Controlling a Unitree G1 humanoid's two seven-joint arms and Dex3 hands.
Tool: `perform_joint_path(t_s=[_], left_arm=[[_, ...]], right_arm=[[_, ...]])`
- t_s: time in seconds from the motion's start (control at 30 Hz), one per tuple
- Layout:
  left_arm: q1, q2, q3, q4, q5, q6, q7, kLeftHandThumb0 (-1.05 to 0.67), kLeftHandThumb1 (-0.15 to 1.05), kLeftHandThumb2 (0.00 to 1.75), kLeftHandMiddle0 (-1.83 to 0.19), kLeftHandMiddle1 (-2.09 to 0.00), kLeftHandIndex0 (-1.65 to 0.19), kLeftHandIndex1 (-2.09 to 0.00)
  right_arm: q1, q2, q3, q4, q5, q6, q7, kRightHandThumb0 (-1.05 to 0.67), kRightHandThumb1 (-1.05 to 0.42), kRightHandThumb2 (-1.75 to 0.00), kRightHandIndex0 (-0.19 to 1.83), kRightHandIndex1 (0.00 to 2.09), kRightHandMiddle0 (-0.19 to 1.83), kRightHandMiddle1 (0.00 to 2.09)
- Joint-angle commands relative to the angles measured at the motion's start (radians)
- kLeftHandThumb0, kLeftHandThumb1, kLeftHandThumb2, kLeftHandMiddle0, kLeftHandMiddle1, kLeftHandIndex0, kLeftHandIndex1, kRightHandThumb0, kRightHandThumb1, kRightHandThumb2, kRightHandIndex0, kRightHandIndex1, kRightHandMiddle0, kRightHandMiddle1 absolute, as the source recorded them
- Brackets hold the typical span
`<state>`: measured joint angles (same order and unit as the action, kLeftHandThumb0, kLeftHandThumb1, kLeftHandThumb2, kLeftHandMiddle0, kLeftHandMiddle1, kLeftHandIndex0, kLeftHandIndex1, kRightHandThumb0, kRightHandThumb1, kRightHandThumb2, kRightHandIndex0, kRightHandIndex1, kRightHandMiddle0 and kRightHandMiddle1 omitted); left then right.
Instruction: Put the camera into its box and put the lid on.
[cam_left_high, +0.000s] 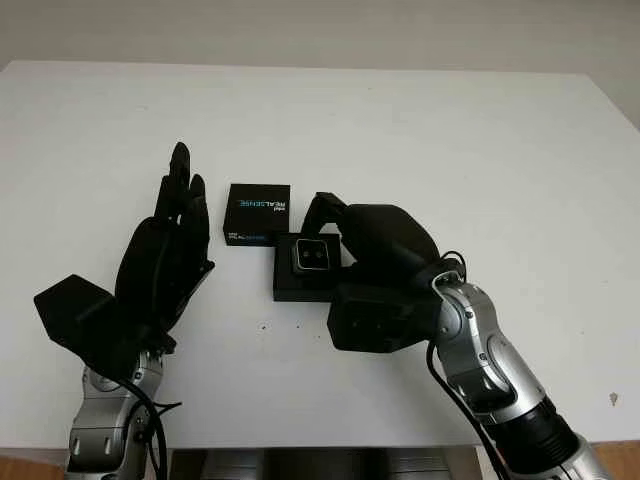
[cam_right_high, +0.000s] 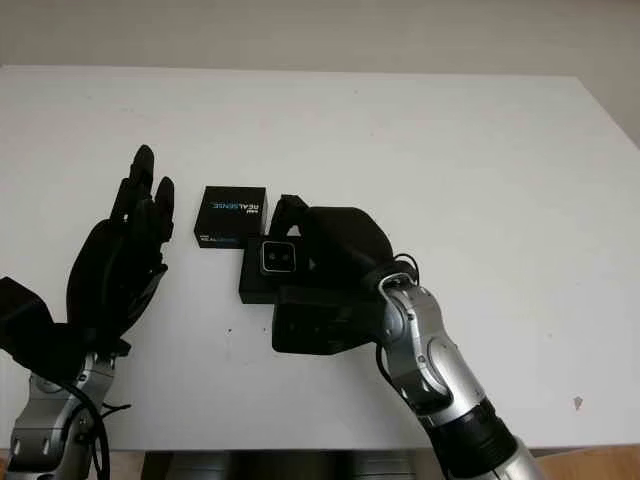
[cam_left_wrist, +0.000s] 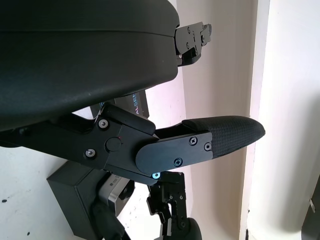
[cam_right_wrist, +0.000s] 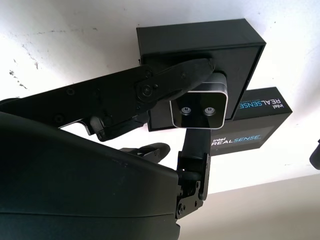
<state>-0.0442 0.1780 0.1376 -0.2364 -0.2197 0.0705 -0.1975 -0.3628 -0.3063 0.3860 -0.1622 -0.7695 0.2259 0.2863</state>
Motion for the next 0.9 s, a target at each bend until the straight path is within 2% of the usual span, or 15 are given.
perform_joint_path(t_s=[0.0,0.03,0.1,0.17,0.33,0.87], left_arm=[[0.011,-0.003,-0.002,-0.019,0.0,-0.006,-0.001,-0.83,1.05,0.63,0.19,0.0,0.19,0.0],[0.012,-0.003,-0.002,-0.018,0.001,-0.008,-0.001,-0.83,1.05,0.63,0.19,0.0,0.19,0.0],[0.013,-0.005,-0.001,-0.018,0.001,-0.009,0.002,-0.83,1.05,0.63,0.19,0.0,0.19,0.0],[0.015,-0.004,0.0,-0.019,-0.001,-0.008,0.001,-0.83,1.05,0.62,0.19,0.0,0.19,0.0],[0.017,-0.002,0.0,-0.02,-0.004,-0.006,-0.004,-0.83,1.05,0.62,0.19,0.0,0.19,0.0],[0.019,-0.004,-0.002,-0.016,0.001,-0.018,-0.006,-0.82,1.05,0.63,0.19,0.0,0.19,0.0]], right_arm=[[0.015,-0.019,0.007,-0.004,-0.016,0.001,0.015,-0.43,-1.04,-0.05,0.37,0.04,0.14,1.67],[0.012,-0.025,0.011,-0.004,-0.025,0.0,0.025,-0.46,-1.03,-0.05,0.35,0.03,0.09,1.57],[0.009,-0.03,0.012,-0.005,-0.03,-0.002,0.038,-0.5,-1.0,-0.05,0.28,0.02,0.05,1.19],[0.009,-0.03,0.011,-0.009,-0.029,-0.003,0.047,-0.54,-0.95,-0.05,0.18,0.02,0.12,0.72],[0.009,-0.032,0.011,-0.011,-0.035,-0.01,0.052,-0.58,-0.93,-0.05,0.13,0.02,0.14,0.6],[-0.01,-0.017,-0.027,0.003,-0.004,-0.026,0.02,-0.61,-0.95,-0.06,0.14,0.05,0.15,0.58]])
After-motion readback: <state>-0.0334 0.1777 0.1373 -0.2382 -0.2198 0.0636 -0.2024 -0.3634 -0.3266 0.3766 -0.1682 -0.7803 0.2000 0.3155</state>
